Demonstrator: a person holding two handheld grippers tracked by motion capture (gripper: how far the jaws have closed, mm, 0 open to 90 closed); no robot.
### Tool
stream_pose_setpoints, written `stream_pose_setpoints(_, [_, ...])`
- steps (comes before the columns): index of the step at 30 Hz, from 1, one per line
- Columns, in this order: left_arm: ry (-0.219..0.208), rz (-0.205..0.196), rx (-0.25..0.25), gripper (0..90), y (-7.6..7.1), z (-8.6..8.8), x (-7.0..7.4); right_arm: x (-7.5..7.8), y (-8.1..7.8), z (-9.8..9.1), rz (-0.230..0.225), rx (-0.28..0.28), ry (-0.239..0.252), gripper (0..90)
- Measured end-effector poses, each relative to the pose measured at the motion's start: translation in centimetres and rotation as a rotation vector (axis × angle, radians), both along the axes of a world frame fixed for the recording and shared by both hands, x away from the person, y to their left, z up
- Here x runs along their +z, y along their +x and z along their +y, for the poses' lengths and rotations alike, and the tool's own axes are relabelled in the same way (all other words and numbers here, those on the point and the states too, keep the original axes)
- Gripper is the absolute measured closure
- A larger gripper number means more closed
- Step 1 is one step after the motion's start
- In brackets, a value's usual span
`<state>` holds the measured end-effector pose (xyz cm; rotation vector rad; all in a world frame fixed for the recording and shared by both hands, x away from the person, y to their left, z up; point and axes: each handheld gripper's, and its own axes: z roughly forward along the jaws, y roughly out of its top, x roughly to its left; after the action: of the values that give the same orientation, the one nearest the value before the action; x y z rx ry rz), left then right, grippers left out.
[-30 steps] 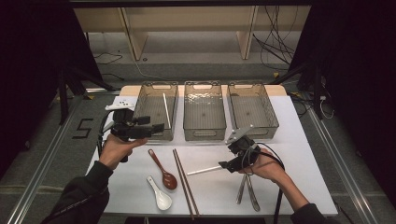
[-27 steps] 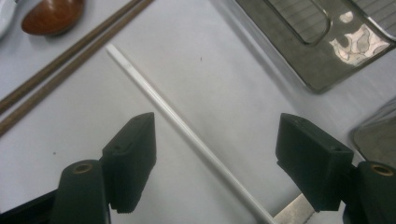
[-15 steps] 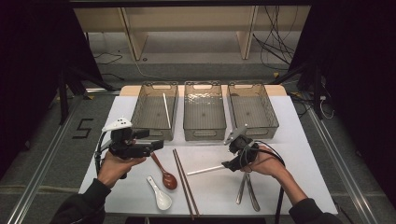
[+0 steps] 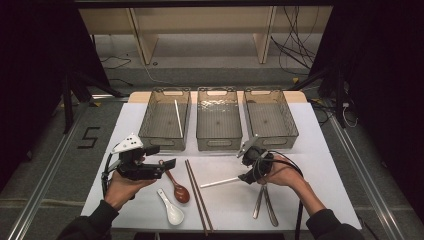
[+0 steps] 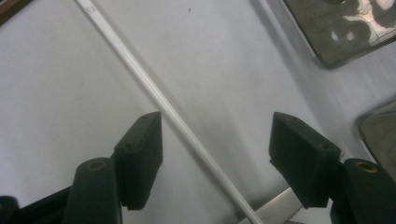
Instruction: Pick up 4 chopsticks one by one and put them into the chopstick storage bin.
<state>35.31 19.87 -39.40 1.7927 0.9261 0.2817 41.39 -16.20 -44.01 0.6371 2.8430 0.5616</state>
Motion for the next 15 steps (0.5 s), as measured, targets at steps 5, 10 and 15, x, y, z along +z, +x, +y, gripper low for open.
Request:
stream_pose_setpoints(5, [0.022,0.002,-0.008,16.2,-0.35,-0.05,-0.41,-0.21,-0.01,0.03,0.005,0.016,-0.018,42.2])
stream_pose_setpoints(10, [0.028,-0.001,-0.011,16.2,-0.58,-0.15,-0.55,-0.5,-0.2,0.23,0.015,0.034,-0.045,46.8])
stream_pose_setpoints(15, [0.032,-0.004,-0.017,16.2,-0.78,-0.17,-0.76,-0.94,-0.23,0.4,0.026,0.052,-0.076,51.8])
